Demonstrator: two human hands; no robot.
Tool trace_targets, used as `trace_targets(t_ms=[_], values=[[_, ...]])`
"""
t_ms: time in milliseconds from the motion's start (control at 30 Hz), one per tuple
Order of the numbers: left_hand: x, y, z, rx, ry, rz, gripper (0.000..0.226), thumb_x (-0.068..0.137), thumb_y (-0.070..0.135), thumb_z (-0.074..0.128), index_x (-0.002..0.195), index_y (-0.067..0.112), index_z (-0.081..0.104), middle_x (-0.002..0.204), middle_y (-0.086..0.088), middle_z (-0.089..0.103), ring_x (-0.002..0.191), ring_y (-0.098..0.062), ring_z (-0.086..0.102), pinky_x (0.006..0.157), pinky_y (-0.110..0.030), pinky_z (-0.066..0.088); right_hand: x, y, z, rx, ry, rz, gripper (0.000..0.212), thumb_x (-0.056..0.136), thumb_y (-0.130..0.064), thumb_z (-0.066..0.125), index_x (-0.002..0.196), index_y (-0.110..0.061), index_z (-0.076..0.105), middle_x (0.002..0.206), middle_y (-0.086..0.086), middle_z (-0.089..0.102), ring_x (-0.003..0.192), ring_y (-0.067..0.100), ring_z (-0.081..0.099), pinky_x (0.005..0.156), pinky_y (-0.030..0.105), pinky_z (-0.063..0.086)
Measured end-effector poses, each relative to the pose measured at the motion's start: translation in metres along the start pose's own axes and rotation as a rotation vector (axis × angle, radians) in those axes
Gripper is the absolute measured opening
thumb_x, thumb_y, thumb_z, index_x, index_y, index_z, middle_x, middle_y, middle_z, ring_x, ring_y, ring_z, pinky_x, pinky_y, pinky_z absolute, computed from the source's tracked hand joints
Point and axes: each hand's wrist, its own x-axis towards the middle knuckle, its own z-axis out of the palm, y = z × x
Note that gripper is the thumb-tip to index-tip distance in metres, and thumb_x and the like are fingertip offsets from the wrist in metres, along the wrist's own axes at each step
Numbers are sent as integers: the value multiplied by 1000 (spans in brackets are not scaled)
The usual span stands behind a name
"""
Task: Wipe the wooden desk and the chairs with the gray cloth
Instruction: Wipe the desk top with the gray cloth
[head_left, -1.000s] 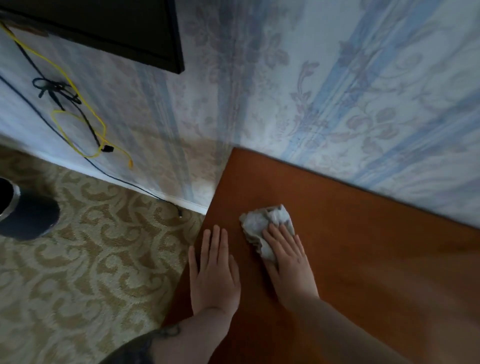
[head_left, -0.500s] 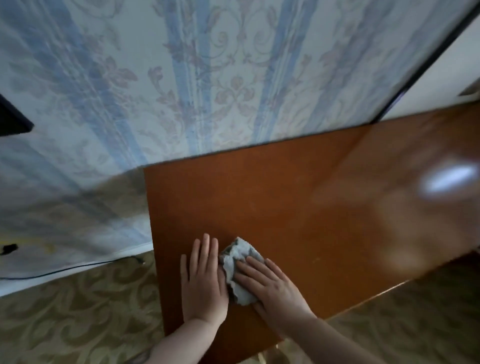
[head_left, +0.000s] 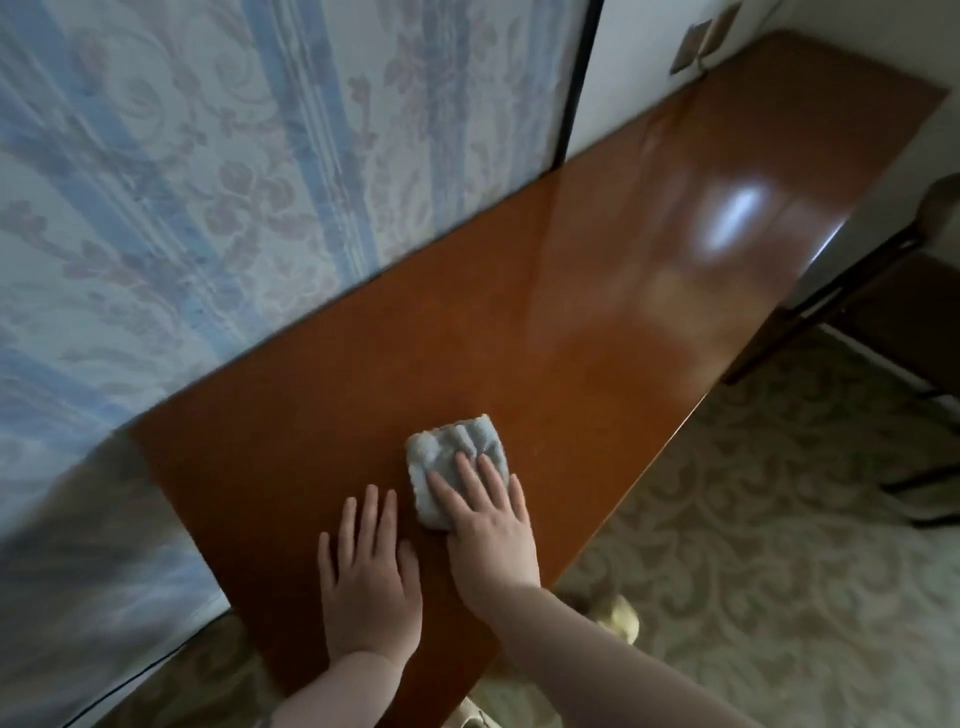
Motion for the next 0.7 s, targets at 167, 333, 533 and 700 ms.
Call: trace_targets(t_ms=[167,333,533,700], values=[[1,2,-3,-5,-23,-9,59,88,37,25,139,20,49,149,3,41,140,-20,33,110,-48,24,-8,38,-17,-94,-272,-389,65,98,-19,42,150,-44,12,161,-12,-5,145,10,-18,112,37,-21],[1,10,-8,34,-74,-46,58,94,43,6,150,34,22,156,12,20,144,-13,19,114,-45,18,-7,87,-34,2,-149,-190,65,98,-12,38,149,-47,19,160,-19,-1,144,2,-18,118,38,-15],[10,51,-17,-19,-87,-142,55,99,41,9,147,31,-16,160,8,-10,147,-14,-5,120,-42,5,25,136,-58,14,-57,46,62,100,-17,37,150,-46,14,159,-20,-3,145,3,-15,118,37,-13],[33,135,2,-11,-70,-19,59,95,41,5,150,22,-6,159,3,-7,147,-15,-3,117,-42,1,50,130,-76,67,-41,208,54,99,-30,39,151,-35,23,162,-7,2,148,14,-9,118,38,-11]])
